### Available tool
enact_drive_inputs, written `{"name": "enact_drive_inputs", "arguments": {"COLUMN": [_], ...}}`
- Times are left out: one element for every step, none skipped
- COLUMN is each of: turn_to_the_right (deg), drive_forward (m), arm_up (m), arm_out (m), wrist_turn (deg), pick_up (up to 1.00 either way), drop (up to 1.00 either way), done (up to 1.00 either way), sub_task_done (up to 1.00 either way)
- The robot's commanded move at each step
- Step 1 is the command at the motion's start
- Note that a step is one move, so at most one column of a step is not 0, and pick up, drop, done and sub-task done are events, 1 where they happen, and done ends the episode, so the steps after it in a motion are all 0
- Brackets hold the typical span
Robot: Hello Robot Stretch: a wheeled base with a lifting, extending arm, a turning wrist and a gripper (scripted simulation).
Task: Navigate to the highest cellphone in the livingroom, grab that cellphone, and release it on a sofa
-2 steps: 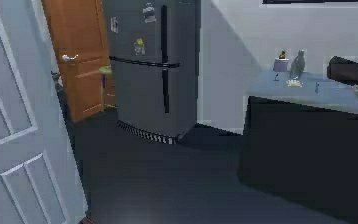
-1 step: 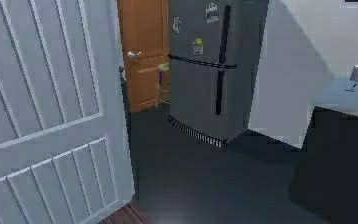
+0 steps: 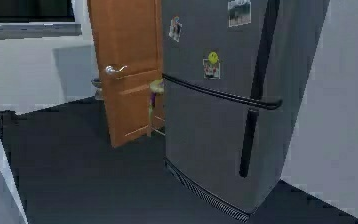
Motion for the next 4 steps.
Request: {"name": "enact_drive_inputs", "arguments": {"turn_to_the_right": [0.0,0.0,-36.0,0.0], "drive_forward": [0.25,0.30,0.00,1.00], "arm_up": [0.00,0.00,0.00,0.00], "arm_out": [0.00,0.00,0.00,0.00], "wrist_turn": [0.0,0.0,0.0,0.0], "pick_up": [0.00,0.00,0.00,0.00], "drop": [0.00,0.00,0.00,0.00], "done": [0.00,0.00,0.00,0.00], "sub_task_done": [0.00,0.00,0.00,0.00]}}
